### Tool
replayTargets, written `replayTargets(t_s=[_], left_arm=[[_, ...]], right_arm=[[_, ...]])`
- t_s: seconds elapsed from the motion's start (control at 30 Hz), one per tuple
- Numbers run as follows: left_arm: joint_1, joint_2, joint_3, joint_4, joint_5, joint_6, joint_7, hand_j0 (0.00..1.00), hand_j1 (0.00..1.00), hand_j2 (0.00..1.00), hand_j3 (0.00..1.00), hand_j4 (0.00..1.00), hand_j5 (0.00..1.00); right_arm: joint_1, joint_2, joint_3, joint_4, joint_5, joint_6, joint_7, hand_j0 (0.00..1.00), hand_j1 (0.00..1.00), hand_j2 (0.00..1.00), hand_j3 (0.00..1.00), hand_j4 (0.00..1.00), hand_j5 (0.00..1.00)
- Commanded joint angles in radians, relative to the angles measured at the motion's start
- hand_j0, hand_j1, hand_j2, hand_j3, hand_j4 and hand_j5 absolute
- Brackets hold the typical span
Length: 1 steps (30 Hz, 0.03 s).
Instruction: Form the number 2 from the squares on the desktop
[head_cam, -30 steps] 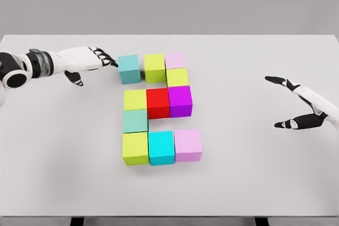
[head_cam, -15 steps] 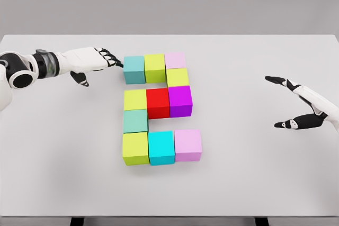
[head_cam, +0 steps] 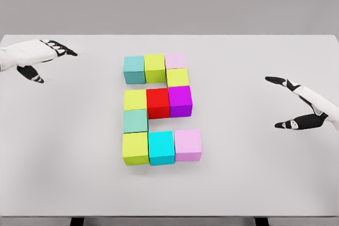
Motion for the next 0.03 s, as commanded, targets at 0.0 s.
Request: replayTargets(t_s=[0.0], left_arm=[[0.000,0.034,0.002,-0.003,0.025,0.002,0.001,1.00,1.00,1.00,1.00,1.00,1.00]], right_arm=[[0.000,0.000,0.000,0.000,-0.008,0.002,-0.001,1.00,1.00,1.00,1.00,1.00,1.00]])
